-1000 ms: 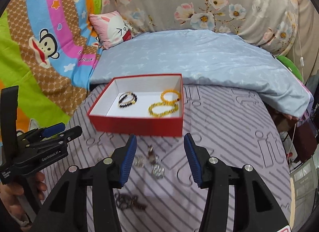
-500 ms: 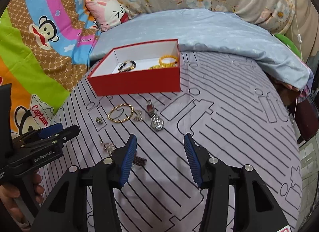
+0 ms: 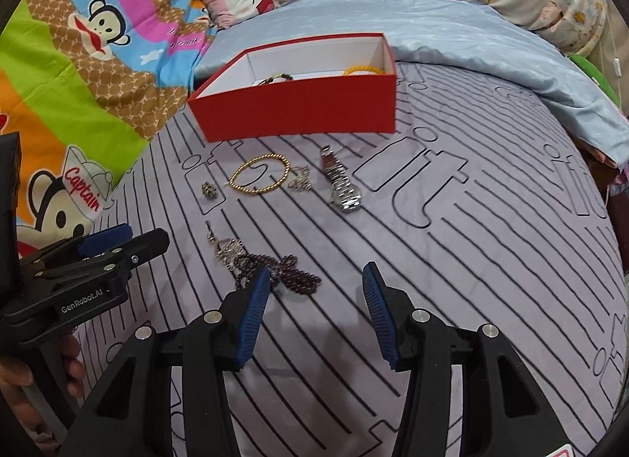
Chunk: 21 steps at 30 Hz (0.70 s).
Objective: Organize jewelry
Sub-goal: 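Withdraw both tools from the box toward the remaining jewelry, then lower the right tool onto the garnet bead strand and close on it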
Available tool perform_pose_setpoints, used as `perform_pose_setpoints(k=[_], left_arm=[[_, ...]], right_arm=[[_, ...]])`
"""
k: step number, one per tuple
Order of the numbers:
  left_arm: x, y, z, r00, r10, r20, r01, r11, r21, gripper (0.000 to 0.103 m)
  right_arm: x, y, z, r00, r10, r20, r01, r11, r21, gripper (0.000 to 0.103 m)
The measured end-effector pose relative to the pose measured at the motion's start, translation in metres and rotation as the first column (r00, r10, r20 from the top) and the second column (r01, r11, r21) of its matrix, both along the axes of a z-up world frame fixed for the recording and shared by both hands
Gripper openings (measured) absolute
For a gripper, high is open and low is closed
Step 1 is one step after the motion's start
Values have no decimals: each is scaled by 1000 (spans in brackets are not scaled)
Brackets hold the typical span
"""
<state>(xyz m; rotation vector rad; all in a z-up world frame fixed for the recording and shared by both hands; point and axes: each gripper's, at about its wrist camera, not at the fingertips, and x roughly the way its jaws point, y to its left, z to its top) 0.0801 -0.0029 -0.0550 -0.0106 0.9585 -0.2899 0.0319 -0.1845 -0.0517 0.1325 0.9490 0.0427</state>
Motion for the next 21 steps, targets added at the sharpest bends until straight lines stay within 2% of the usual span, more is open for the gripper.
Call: perform_pose_setpoints(k=[16,19,21], left_arm=[[-1,2,-7,1000,-1,-29,1,1000,-1,60],[0,2,-7,1000,-1,-31,1,1000,-1,60],[-1,1,-7,999,0,-32,0,1000,1,60]], right_arm=[[25,13,-23,996,79,-37,-77,996,51,47],[26,15,-29,994,97,-50,-94,994,56,44],[24,15,-29,993,108,-49,-105,993,59,38]])
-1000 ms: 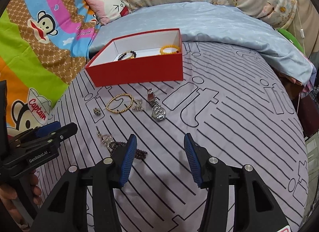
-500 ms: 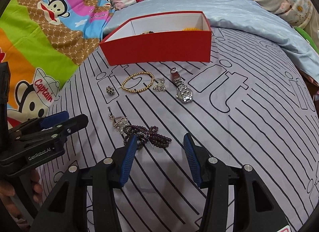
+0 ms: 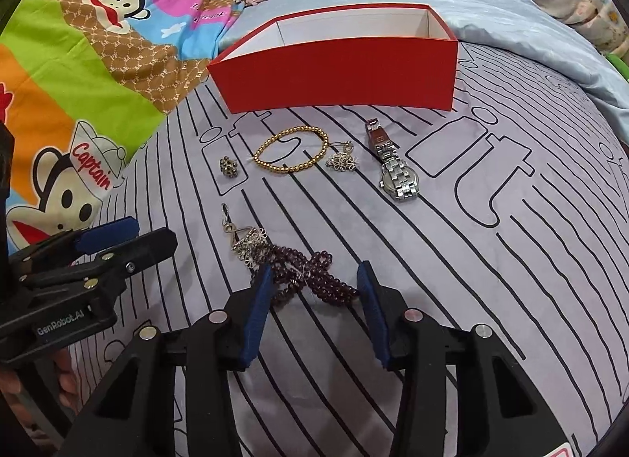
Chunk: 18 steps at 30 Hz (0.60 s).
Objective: Organize jewelry
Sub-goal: 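Lower the right tool onto the garnet bead strand and close on it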
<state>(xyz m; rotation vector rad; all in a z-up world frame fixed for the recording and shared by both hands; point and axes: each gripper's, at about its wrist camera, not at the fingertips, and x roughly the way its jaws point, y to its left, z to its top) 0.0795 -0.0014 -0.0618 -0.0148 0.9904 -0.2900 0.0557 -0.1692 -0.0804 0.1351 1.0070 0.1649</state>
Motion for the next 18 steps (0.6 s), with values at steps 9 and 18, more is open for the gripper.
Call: perform_pose_setpoints(k=[9,18], left_arm=[[1,0,-1,1000,-4,-7,3,1000,-6,60],[2,-1,-1,1000,-5,-12,5,1000,-17,60]], right_arm=[[-15,11,1,997,59,-39,-59,998,10,24],[-14,5,3,999,20,-32,-19,1000,20,8]])
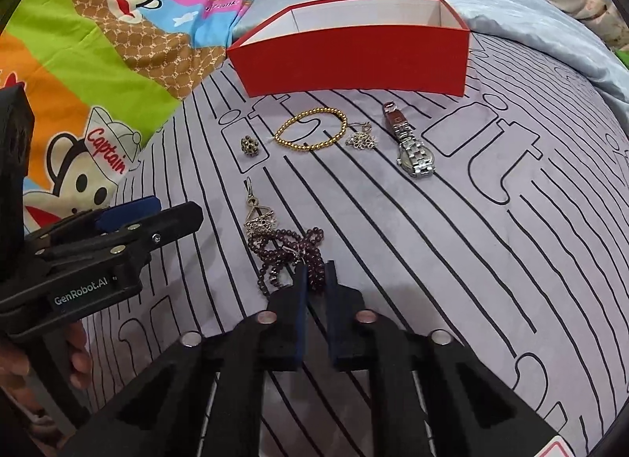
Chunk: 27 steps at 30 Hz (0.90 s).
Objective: Organize jewelry
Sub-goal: 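Lower the right tool onto the garnet bead strand and close on it, then grasp the silver triangle pendant with the left tool while the right tool lifts the garnet strand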
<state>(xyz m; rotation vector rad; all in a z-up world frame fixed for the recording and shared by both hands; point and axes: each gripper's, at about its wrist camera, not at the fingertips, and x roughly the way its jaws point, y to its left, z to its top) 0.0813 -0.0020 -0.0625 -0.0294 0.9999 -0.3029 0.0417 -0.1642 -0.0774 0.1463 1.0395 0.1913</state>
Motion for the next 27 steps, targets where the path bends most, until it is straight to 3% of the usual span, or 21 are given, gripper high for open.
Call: perform_pose_setpoints(k=[15,27], left_arm=[[4,-27,-7,998,-44,-37,42,998,-56,59],[5,-48,-14,996,-81,-36,80,996,-44,41]], right_arm=[[-22,-33,26,989,-145,42,145,989,-8,6],[-29,-43,32,982,-177,59,178,984,4,6]])
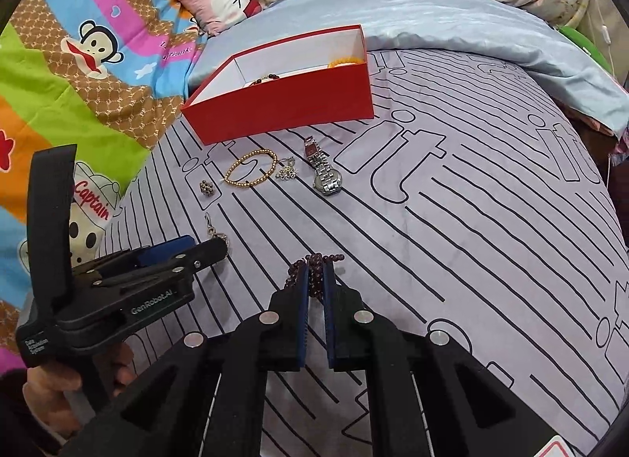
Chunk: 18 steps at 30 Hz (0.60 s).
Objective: Organize jewelry
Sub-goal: 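Grasp the silver triangle pendant with the left tool while the right tool lifts the garnet strand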
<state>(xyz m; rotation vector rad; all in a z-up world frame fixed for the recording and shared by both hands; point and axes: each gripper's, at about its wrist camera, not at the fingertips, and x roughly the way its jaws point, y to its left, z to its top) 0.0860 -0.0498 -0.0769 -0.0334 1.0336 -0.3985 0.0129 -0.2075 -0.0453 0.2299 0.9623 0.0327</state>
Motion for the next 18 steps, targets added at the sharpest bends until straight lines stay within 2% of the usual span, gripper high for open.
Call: perform_pose_setpoints(k=[5,7,9,18], left_arm=[[2,-4,-1,1000,-7,8,7,1000,6,29],[2,-6,-1,1000,-12,12,12,1000,11,19],[1,-7,-2,1000,-21,12,20,1000,18,13],[-1,-2,0,1000,-21,7,21,1000,1,12]], right_arm=[[-1,0,0,1000,1,0,-1,1000,3,6],[-1,1,0,1000,1,0,-1,1000,4,7],[0,2,1,1000,2,1,-2,1000,4,7],[-3,5,5,1000,4,10,-4,1000,12,7]])
